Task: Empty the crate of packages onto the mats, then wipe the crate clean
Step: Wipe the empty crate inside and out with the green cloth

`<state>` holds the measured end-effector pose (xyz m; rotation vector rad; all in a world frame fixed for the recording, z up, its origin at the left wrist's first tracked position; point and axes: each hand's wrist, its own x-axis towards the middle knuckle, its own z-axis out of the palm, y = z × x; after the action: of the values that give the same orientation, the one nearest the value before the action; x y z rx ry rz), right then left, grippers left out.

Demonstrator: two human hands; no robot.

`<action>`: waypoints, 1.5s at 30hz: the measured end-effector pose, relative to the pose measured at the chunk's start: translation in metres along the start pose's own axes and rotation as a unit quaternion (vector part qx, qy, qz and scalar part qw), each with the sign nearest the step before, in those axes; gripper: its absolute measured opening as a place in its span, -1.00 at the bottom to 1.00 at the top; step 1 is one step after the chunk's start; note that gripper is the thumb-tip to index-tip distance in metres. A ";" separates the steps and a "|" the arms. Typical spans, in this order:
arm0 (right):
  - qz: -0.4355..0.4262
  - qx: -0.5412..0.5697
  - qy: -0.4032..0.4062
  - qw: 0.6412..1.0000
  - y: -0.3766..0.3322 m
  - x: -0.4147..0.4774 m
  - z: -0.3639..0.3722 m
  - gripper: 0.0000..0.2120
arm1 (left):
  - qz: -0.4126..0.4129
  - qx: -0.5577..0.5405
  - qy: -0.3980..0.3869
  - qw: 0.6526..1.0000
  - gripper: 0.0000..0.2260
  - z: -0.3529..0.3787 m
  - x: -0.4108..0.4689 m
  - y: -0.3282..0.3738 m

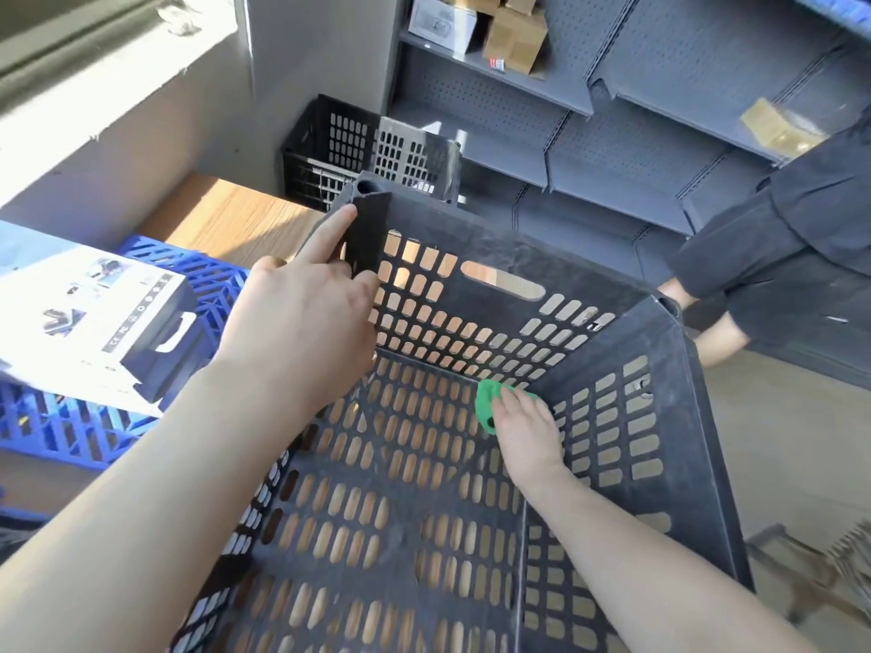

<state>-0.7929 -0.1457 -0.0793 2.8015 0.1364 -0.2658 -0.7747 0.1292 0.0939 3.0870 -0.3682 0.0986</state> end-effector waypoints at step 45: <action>-0.124 0.375 -0.299 0.869 -0.032 -0.048 -0.170 -0.66 | -0.040 -0.226 0.137 0.964 -0.65 -0.022 -0.021 0.011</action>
<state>-0.8150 -0.0626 0.0786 3.2439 0.2965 -1.5200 -0.7994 0.1241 0.1143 2.5867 -0.2149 0.3763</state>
